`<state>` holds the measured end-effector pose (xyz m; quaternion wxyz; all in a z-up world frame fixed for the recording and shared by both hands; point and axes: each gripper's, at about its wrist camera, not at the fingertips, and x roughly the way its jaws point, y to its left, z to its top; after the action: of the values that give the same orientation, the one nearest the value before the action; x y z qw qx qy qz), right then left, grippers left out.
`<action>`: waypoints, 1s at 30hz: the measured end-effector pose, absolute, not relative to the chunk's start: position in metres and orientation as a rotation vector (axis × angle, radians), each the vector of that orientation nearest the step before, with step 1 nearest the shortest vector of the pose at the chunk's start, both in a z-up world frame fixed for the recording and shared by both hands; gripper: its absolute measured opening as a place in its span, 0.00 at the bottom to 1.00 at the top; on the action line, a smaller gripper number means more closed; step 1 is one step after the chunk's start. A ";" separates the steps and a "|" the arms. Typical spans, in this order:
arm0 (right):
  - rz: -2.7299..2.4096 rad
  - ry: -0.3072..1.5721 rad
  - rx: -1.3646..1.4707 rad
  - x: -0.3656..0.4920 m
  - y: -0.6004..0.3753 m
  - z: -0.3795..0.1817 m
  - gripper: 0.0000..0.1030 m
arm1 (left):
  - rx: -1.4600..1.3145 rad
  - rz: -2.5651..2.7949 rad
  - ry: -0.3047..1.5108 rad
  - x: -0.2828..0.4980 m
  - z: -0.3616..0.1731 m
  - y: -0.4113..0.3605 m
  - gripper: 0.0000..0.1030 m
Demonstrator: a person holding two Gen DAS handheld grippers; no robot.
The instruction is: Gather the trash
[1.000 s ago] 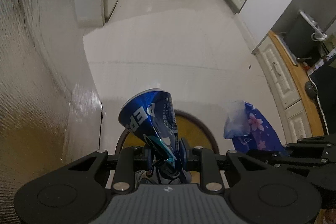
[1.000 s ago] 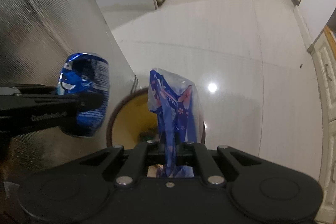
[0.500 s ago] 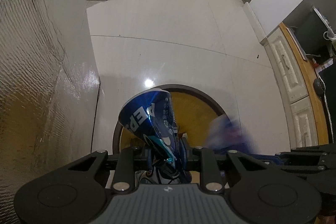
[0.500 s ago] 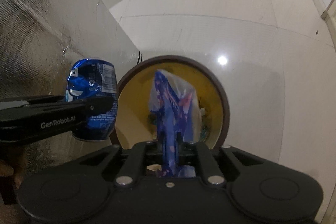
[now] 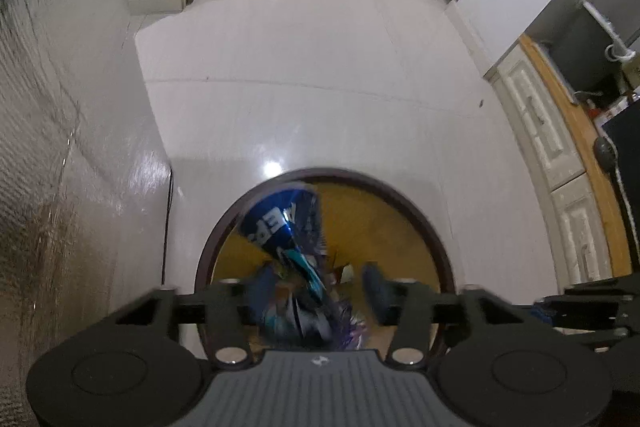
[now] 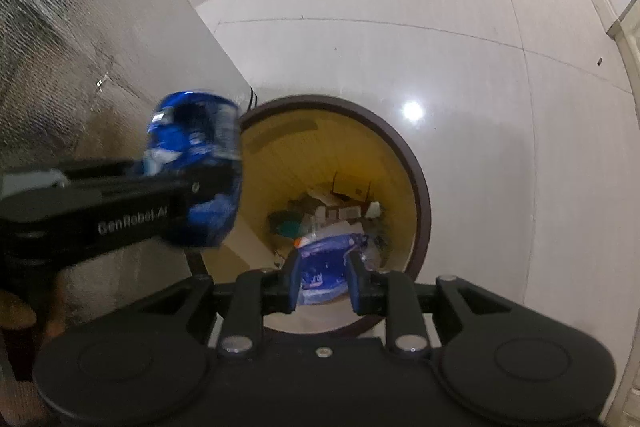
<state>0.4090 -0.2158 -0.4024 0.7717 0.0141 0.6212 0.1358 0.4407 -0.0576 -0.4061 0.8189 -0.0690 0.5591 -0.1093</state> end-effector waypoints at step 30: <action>0.295 1.302 0.052 0.396 -0.244 -0.373 0.80 | -0.073 -0.091 1.295 0.419 -0.374 -0.041 1.00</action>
<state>0.3956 -0.2438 -0.3731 0.7850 0.0243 0.6037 0.1368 0.4190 -0.0406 -0.3740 0.7960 -0.0338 0.6029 -0.0421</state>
